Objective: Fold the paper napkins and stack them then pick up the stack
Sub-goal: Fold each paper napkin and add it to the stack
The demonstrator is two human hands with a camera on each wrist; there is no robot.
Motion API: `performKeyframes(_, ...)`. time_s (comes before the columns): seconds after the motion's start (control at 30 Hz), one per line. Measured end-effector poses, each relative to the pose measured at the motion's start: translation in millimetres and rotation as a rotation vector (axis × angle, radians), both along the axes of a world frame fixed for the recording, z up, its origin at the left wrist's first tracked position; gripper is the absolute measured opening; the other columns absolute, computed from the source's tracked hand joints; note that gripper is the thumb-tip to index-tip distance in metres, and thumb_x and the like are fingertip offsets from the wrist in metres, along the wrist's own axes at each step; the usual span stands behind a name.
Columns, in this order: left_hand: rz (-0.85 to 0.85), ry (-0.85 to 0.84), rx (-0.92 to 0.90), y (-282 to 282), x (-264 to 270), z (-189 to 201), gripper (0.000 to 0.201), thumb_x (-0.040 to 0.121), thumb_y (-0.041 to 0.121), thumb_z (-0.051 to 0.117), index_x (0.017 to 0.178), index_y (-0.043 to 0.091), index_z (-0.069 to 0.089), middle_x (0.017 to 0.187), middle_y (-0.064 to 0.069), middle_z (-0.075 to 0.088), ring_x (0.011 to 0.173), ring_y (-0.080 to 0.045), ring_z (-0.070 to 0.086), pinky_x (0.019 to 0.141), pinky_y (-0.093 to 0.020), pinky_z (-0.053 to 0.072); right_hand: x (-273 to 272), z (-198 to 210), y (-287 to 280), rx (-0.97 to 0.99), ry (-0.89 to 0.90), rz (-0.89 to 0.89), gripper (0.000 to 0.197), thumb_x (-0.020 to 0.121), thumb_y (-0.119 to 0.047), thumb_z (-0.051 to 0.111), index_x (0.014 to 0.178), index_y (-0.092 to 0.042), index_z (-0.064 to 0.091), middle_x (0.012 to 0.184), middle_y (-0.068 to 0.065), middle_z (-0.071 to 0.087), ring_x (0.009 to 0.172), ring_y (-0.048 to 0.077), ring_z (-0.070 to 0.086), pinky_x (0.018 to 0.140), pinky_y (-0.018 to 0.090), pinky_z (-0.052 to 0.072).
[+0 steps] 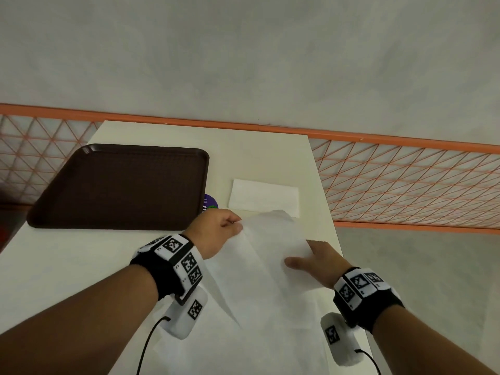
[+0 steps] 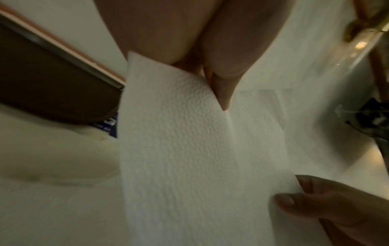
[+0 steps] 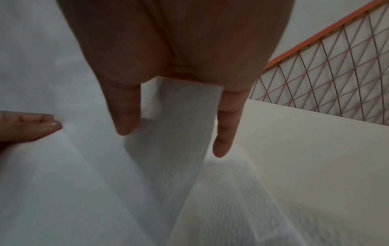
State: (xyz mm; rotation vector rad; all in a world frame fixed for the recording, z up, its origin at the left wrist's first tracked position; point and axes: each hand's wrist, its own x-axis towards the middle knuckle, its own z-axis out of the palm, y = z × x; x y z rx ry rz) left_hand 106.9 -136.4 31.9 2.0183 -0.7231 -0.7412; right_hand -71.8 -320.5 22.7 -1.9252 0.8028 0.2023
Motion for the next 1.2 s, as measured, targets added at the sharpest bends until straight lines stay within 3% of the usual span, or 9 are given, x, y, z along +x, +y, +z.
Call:
performKeyframes(0.07,0.049,0.035,0.039,5,2,-7,0.011,0.090,0.016,0.063,0.098,0.009,0.068,0.093,-0.009,0.073,0.089,-0.023,0.068,0.085,-0.034,0.052,0,-2,-1,-0.012,0.012,0.029,0.005,0.085,-0.023,0.071,0.083,-0.018,0.071,0.081,-0.003,0.072,0.077,0.016,0.067,0.070,0.025,0.053)
performKeyframes(0.23,0.033,0.029,0.255,18,-1,-34,0.010,0.088,0.015,0.063,0.081,0.009,0.062,0.076,-0.008,0.065,0.071,-0.022,0.060,0.070,-0.031,0.050,14,12,-11,-0.268,0.067,0.159,0.016,0.089,-0.025,0.063,0.079,-0.012,0.067,0.077,0.002,0.066,0.069,0.014,0.057,0.062,0.023,0.043)
performKeyframes(0.43,0.103,0.259,0.265,29,-11,-52,0.009,0.091,0.007,0.058,0.082,0.003,0.057,0.086,-0.028,0.065,0.079,-0.037,0.066,0.073,-0.043,0.058,29,23,0,-0.473,0.042,0.276,0.019,0.091,-0.024,0.059,0.103,-0.022,0.073,0.101,-0.003,0.072,0.096,0.018,0.063,0.083,0.025,0.048)
performKeyframes(0.53,0.151,0.382,0.237,32,-13,-55,0.010,0.095,0.006,0.052,0.098,0.005,0.061,0.092,-0.019,0.067,0.081,-0.029,0.066,0.070,-0.033,0.057,26,14,12,-0.487,-0.005,0.306,0.023,0.090,-0.016,0.058,0.104,-0.025,0.074,0.109,-0.008,0.070,0.102,0.014,0.063,0.091,0.026,0.048)
performKeyframes(0.67,0.282,0.661,0.097,37,-10,-53,0.026,0.094,-0.010,0.041,0.102,0.001,0.063,0.087,-0.013,0.067,0.064,-0.019,0.069,0.054,-0.025,0.056,14,-7,26,-0.528,-0.014,0.425,0.034,0.087,-0.007,0.054,0.104,-0.029,0.074,0.116,-0.012,0.066,0.111,0.011,0.058,0.097,0.023,0.044)
performKeyframes(0.8,0.453,0.754,0.103,37,-7,-52,0.021,0.095,0.012,0.046,0.105,0.003,0.063,0.097,-0.019,0.066,0.081,-0.030,0.064,0.073,-0.036,0.055,1,-24,30,-0.593,0.029,0.604,0.037,0.088,-0.011,0.055,0.119,-0.028,0.068,0.135,-0.010,0.054,0.128,0.011,0.043,0.104,0.019,0.031)
performKeyframes(0.87,0.451,0.795,0.130,35,-5,-54,0.027,0.096,0.027,0.049,0.104,0.004,0.061,0.101,-0.020,0.066,0.087,-0.032,0.064,0.081,-0.040,0.052,-5,-30,32,-0.590,0.034,0.636,0.033,0.088,-0.027,0.061,0.120,-0.030,0.066,0.138,-0.010,0.052,0.130,0.010,0.040,0.107,0.020,0.028)
performKeyframes(1.03,0.247,0.442,0.269,29,-10,-71,0.021,0.086,0.018,0.070,0.103,0.008,0.062,0.104,-0.012,0.066,0.096,-0.027,0.065,0.083,-0.040,0.057,-12,-36,37,-0.505,0.161,0.738,0.061,0.074,-0.070,0.061,0.122,-0.033,0.062,0.138,-0.013,0.049,0.131,0.007,0.037,0.110,0.026,0.027)
performKeyframes(1.2,0.180,0.120,0.398,26,-14,-72,0.024,0.082,0.017,0.073,0.104,0.016,0.065,0.090,0.000,0.055,0.082,-0.019,0.059,0.081,-0.031,0.055,0,-36,30,-0.552,0.125,0.647,0.039,0.094,-0.052,0.047,0.121,-0.028,0.062,0.130,-0.010,0.056,0.120,0.012,0.048,0.100,0.027,0.038)
